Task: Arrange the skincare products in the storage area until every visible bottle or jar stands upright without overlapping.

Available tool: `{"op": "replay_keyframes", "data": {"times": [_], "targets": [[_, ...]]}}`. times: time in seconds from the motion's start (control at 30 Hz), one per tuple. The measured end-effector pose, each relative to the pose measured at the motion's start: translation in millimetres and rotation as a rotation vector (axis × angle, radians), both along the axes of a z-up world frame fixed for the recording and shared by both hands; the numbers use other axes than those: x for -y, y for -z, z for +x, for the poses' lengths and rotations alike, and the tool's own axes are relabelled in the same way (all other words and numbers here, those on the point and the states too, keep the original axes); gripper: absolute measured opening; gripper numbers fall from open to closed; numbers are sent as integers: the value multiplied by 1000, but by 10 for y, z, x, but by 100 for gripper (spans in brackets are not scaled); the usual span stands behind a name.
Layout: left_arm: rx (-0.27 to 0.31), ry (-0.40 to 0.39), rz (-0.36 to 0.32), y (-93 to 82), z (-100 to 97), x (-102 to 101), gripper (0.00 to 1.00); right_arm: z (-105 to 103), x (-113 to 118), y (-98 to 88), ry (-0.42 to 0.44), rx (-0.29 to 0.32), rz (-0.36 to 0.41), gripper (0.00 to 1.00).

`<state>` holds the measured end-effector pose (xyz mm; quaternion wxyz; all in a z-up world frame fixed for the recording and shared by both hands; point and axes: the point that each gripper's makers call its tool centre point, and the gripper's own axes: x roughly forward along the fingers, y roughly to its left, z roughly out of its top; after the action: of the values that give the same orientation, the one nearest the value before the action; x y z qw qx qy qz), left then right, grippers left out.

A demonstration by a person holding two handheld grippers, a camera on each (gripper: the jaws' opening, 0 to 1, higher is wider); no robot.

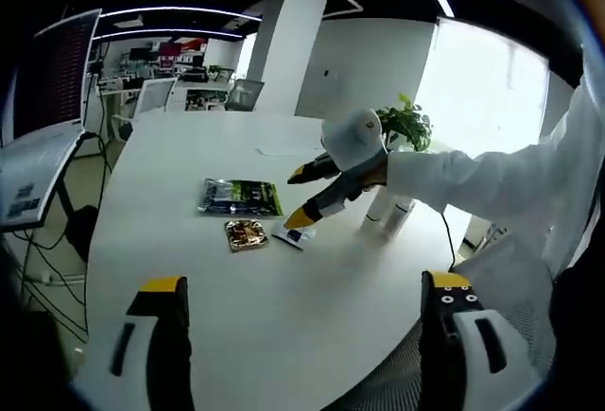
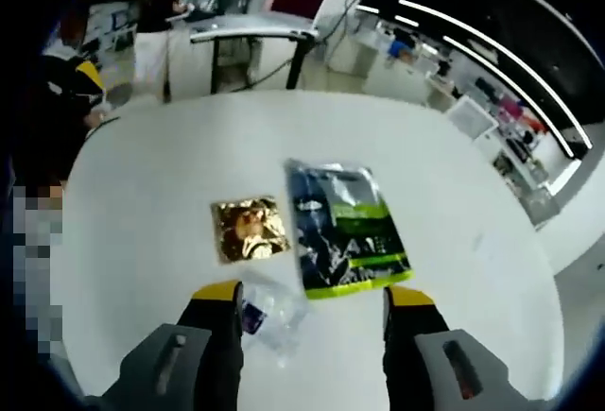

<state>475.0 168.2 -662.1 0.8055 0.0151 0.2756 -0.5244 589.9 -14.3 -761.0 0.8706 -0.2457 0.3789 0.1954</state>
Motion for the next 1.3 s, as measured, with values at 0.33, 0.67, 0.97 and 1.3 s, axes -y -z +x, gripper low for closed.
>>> {"op": "replay_keyframes", "data": {"times": [0.33,0.67,0.97,1.3], "targets": [[-24,-14,-1,37,-37,-11,98,144,8,198,-85,8,-108,31],[-35,-25,-7,39,-8,-10,97,95,-129,225,-237,33,-226,5],[-39,-36,-19,31,7,1,96,67,-111,259,-294,56,-365,0],[-68,-54,-54,45,43,73,93,86,-145,75,-237,80,-263,0]]}}
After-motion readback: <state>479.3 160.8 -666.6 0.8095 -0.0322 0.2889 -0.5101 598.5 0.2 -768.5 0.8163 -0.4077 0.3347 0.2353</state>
